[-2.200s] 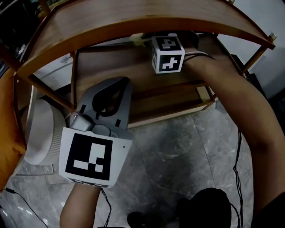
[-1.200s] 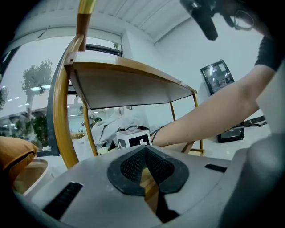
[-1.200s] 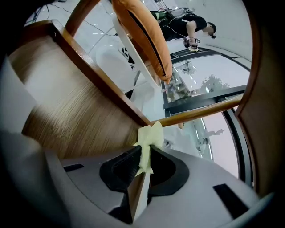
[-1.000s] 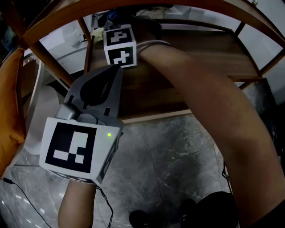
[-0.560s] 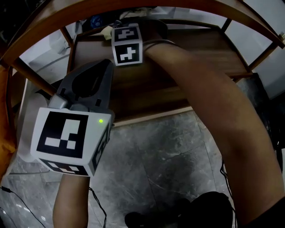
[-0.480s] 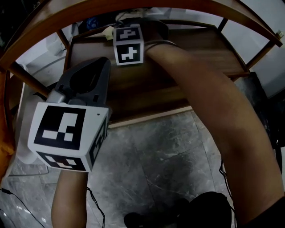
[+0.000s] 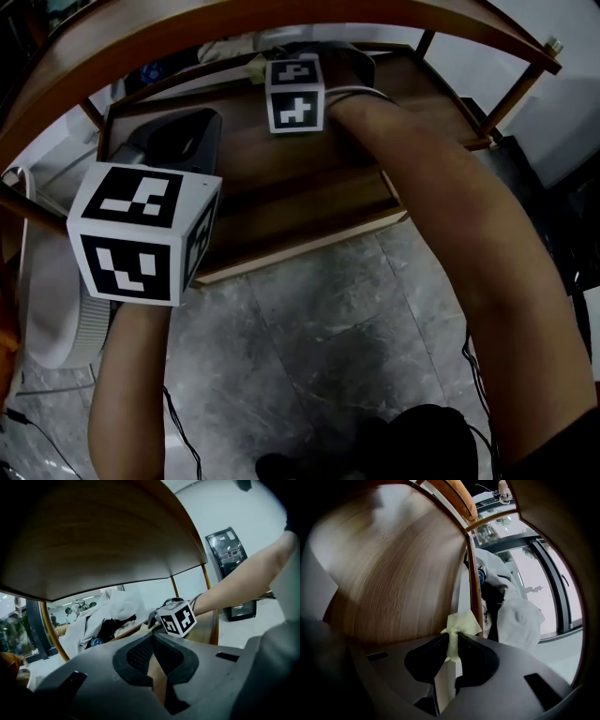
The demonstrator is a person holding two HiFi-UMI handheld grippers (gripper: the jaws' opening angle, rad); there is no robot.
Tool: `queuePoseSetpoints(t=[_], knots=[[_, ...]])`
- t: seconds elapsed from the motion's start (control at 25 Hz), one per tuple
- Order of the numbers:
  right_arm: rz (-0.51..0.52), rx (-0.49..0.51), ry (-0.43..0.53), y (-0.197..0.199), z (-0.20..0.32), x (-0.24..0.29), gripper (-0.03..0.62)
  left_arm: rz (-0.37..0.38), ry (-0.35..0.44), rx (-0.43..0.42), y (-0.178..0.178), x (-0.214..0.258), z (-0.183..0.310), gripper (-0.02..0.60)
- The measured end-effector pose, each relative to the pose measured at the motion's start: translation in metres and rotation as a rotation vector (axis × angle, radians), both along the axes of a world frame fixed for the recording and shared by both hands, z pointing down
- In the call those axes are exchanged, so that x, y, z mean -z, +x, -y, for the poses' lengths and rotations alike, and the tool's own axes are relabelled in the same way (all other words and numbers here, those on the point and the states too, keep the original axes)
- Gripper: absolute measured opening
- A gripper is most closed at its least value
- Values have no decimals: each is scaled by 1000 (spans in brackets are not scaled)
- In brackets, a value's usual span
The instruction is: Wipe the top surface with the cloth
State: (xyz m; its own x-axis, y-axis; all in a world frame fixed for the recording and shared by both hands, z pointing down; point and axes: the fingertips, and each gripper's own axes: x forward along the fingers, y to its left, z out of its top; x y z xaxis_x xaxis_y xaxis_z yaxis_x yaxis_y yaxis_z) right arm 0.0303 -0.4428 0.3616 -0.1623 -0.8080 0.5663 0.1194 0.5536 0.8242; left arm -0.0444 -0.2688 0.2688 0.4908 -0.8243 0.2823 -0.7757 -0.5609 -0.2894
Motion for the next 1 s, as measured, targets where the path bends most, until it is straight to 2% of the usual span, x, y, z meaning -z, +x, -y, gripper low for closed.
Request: queuePoseSetpoints(t=[0.52, 1.0], knots=[[-70, -134, 13, 119, 14, 8, 66, 19, 11, -56, 63, 10, 19, 11], [-159, -309, 5, 210, 16, 24, 66, 49, 15, -98, 85, 12, 17, 11]])
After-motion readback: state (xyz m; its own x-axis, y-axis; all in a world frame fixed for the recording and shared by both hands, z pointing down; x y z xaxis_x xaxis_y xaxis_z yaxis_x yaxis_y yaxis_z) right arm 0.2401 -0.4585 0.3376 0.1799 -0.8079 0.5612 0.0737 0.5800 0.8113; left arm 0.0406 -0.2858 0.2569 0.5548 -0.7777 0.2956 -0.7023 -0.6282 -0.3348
